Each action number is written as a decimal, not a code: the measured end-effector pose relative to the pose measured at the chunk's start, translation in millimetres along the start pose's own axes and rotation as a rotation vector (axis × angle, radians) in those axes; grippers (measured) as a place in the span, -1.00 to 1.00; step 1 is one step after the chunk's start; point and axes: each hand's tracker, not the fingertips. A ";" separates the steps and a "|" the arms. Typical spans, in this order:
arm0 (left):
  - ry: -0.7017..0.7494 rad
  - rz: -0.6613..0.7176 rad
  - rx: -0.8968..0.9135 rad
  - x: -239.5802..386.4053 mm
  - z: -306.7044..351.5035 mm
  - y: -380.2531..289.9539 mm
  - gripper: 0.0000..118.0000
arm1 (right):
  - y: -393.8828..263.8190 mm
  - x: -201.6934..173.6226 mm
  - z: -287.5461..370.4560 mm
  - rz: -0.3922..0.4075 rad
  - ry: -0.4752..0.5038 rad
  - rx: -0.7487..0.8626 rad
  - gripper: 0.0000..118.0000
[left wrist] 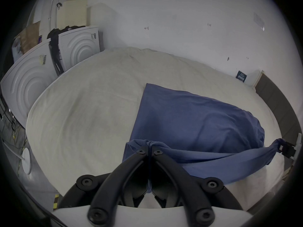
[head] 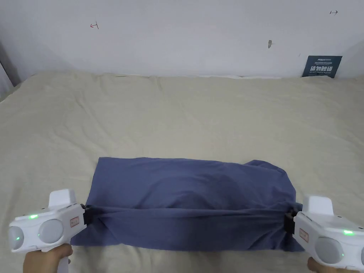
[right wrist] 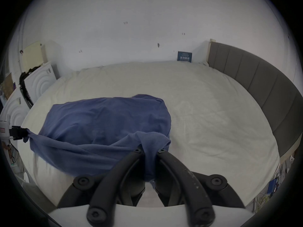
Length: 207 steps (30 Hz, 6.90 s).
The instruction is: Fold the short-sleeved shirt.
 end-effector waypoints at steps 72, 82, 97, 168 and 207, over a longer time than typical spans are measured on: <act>0.079 0.001 -0.188 -16.8 -40.8 -47.8 -0.28 | 1.0 -7.6 96.0 0.067 -0.057 0.314 -0.97; -0.003 -0.041 -0.072 -8.8 -8.7 -30.5 -0.88 | -25.8 18.8 -15.4 -0.019 -0.077 -0.065 0.76; -0.005 0.034 -0.071 -25.5 7.7 -36.7 -0.88 | -50.0 17.3 -25.8 -0.053 0.023 -0.107 -0.77; -0.020 -0.072 -0.118 -8.3 -96.3 84.7 0.83 | 53.7 -32.7 78.7 0.066 -0.031 0.454 -0.97; -0.074 -0.095 0.025 -3.5 -24.7 57.8 -0.96 | 66.0 4.9 -84.9 0.061 0.078 -0.035 -0.94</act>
